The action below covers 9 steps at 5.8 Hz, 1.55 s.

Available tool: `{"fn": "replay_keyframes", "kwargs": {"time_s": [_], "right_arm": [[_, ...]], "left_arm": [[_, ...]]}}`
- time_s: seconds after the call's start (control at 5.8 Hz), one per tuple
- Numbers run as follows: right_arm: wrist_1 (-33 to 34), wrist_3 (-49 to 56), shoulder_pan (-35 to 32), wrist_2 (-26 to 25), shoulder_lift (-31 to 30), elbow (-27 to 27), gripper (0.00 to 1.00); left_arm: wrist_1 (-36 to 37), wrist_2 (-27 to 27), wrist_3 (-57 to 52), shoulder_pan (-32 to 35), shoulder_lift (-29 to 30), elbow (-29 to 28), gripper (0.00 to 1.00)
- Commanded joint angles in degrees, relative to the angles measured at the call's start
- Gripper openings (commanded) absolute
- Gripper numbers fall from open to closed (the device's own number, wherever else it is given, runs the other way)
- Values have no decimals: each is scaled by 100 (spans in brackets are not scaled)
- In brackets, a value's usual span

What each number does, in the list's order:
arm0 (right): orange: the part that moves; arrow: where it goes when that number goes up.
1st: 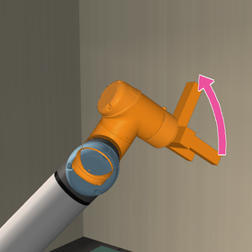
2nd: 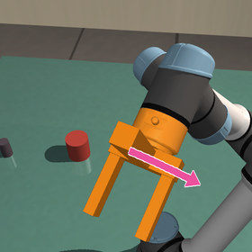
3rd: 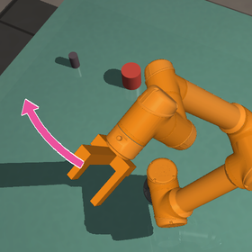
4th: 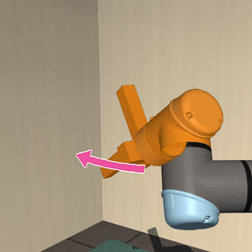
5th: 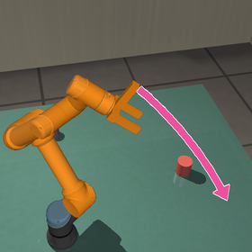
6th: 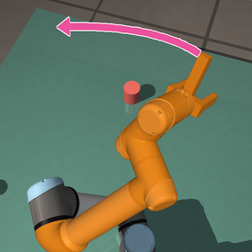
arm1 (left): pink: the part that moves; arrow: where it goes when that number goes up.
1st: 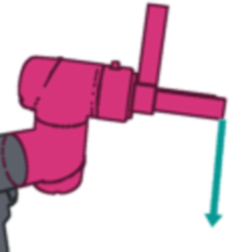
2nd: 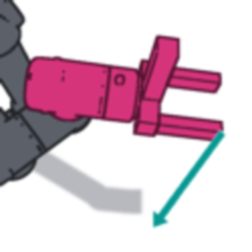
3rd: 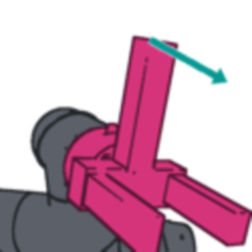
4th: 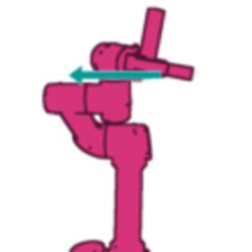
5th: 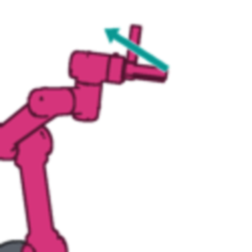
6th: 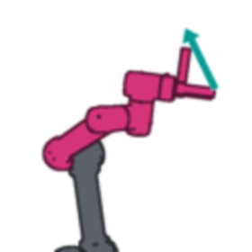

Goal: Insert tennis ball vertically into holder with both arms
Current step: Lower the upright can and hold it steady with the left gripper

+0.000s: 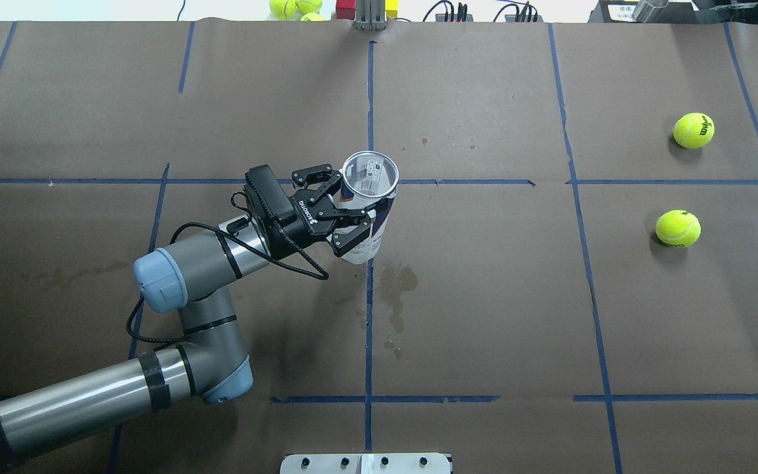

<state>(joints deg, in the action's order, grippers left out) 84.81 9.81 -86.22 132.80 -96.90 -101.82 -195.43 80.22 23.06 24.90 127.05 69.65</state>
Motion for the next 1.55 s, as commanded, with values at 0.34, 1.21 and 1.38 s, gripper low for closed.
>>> {"fn": "replay_keyframes", "kwargs": {"time_s": [0.34, 1.21, 1.38], "right_arm": [[0, 3, 0, 0, 180, 145, 100], [0, 3, 0, 0, 277, 233, 100], [9, 3, 0, 0, 277, 233, 100]], "left_arm": [[-109, 20, -48, 58, -119, -13, 72], [-109, -15, -48, 15, -32, -187, 75], [-109, -15, -48, -3, 116, -319, 75]]}}
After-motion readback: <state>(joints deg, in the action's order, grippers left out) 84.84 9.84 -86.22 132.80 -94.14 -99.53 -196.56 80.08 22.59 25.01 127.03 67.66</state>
